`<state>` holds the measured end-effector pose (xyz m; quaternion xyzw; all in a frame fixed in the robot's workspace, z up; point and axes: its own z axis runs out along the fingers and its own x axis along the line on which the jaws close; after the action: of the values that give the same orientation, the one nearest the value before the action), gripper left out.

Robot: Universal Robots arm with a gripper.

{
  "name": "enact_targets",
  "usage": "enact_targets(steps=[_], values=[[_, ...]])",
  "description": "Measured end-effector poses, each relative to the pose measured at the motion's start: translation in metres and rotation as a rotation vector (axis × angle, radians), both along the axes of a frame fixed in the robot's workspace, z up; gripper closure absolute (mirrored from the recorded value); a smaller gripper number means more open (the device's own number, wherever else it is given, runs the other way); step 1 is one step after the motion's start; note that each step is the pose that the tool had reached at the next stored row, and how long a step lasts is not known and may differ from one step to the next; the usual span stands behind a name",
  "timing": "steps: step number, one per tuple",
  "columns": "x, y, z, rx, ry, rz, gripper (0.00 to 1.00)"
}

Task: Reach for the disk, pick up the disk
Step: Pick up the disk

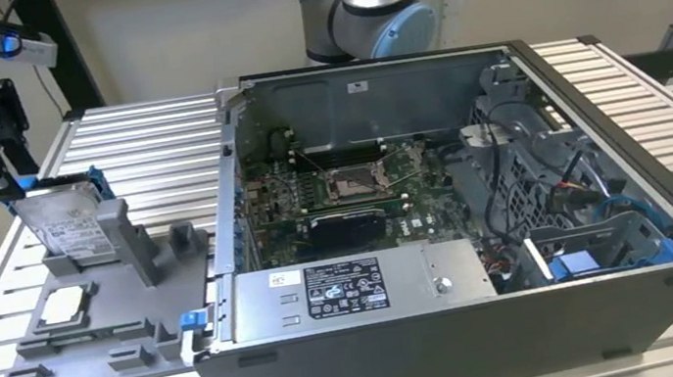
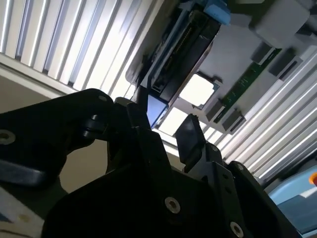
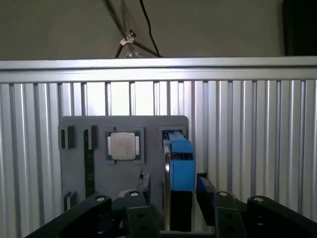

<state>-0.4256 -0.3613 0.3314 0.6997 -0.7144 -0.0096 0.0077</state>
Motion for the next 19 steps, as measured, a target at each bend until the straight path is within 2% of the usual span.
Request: enact_targets(steps=[1,5,9,19], values=[[0.0,0.0,-0.0015,0.0,0.0,0.004,0.0],[0.0,0.0011,-0.0087,0.0,0.0,0.007,0.0],[-0.002,0.0046,-0.0154,-0.0001,-0.0004,0.008,0.0],[-0.003,0.0047,-0.0336,-0.0015,-0.0003,0.008,0.0]])
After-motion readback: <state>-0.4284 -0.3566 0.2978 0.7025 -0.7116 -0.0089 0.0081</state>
